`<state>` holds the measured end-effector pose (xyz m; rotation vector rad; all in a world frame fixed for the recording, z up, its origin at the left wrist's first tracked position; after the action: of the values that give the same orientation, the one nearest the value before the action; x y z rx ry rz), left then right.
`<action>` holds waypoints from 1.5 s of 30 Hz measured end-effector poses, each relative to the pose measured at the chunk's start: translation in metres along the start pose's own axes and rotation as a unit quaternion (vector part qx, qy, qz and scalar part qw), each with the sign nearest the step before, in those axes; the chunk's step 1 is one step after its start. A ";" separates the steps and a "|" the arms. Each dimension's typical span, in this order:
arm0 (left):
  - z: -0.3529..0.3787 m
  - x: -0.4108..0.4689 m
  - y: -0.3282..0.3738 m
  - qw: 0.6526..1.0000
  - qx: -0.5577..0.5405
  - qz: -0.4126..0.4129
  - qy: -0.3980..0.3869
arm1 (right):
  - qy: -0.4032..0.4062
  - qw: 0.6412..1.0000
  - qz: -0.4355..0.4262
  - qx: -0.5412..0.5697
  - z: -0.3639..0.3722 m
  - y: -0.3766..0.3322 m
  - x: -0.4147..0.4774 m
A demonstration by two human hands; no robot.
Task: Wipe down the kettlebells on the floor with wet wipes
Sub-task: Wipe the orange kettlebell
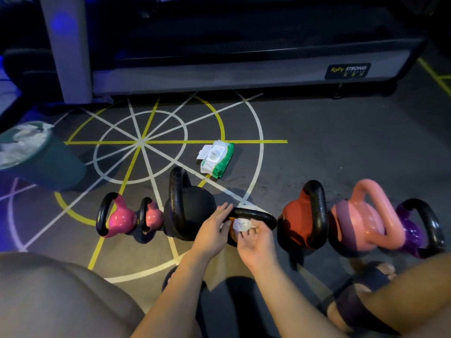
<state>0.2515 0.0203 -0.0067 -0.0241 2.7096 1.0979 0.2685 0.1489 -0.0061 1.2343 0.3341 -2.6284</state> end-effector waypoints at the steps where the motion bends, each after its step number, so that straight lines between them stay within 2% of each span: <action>1: -0.002 0.000 0.000 1.000 -0.004 0.005 0.018 | -0.024 0.999 -0.011 -0.036 0.001 0.003 -0.002; 3: -0.008 0.001 0.002 0.999 -0.004 0.027 0.033 | -0.004 0.978 -0.055 -0.200 -0.006 -0.001 -0.002; 4: -0.010 0.002 0.002 0.999 -0.005 0.036 0.031 | 0.028 0.949 -0.086 -0.303 -0.011 -0.007 0.001; 6: -0.012 0.005 0.001 0.999 -0.004 0.039 0.030 | 0.107 0.891 -0.149 -0.416 -0.016 -0.024 0.012; 8: -0.008 0.008 0.002 0.999 0.010 0.023 0.042 | 0.116 0.903 -0.167 -0.378 -0.010 -0.036 0.016; 10: -0.001 0.008 0.004 0.997 0.046 0.005 0.060 | 0.058 0.954 -0.116 -0.270 0.006 -0.046 0.021; 12: 0.009 0.002 0.009 0.994 0.071 -0.005 0.079 | 0.039 0.986 -0.069 -0.148 0.018 -0.053 0.037; 13: 0.014 -0.002 0.012 0.994 0.068 -0.012 0.082 | 0.042 0.987 -0.057 -0.144 0.023 -0.056 0.044; 15: 0.027 -0.012 0.016 0.997 0.046 -0.027 0.060 | 0.046 0.970 -0.059 -0.231 0.024 -0.059 0.046; 17: 0.038 -0.016 0.019 0.999 0.029 -0.019 0.034 | 0.038 0.962 -0.058 -0.265 0.017 -0.052 0.038; 21: 0.031 -0.015 0.014 0.996 -0.041 -0.044 0.058 | 0.014 0.938 -0.087 -0.334 -0.015 -0.020 0.022; 24: 0.029 -0.017 0.009 0.995 -0.044 -0.074 0.058 | -0.004 0.966 -0.074 -0.247 -0.007 -0.026 0.016; 27: 0.034 -0.020 0.009 0.992 -0.057 -0.097 0.059 | -0.020 0.987 -0.084 -0.134 0.003 -0.069 0.025; 28: 0.034 -0.020 0.011 0.991 -0.055 -0.103 0.058 | -0.025 0.986 -0.089 -0.141 0.007 -0.080 0.027; 33: 0.031 -0.018 0.001 0.984 -0.085 -0.144 0.069 | -0.025 0.934 -0.090 -0.344 0.010 -0.048 0.010; 36: 0.030 -0.018 -0.005 0.978 -0.091 -0.174 0.072 | 0.020 0.915 -0.098 -0.391 -0.010 -0.034 0.007; 38: 0.033 -0.019 -0.005 0.977 -0.091 -0.184 0.062 | 0.007 0.935 -0.082 -0.345 -0.011 -0.045 0.011; 40: 0.038 -0.021 -0.005 0.978 -0.089 -0.184 0.050 | -0.024 0.970 -0.064 -0.234 -0.004 -0.062 0.020; 42: 0.039 -0.023 -0.003 0.977 -0.096 -0.186 0.049 | -0.037 0.984 -0.071 -0.161 0.007 -0.075 0.025; 43: 0.039 -0.023 -0.003 0.975 -0.104 -0.188 0.049 | -0.033 0.982 -0.083 -0.164 0.009 -0.077 0.024; 45: 0.036 -0.023 -0.001 0.973 -0.119 -0.192 0.049 | -0.018 0.967 -0.093 -0.238 0.003 -0.062 0.021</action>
<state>0.2813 0.0429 -0.0279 -0.6260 2.4841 1.3116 0.2355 0.2050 -0.0132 1.0303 1.0474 -2.4909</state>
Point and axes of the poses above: each hand's wrist, its own x-axis towards the middle knuckle, its own z-axis out of the palm, y = z × x, the point moved 3 cm from there along x, towards the middle knuckle, and after that the axes turned 3 degrees about -z, right-handed, at the moved point
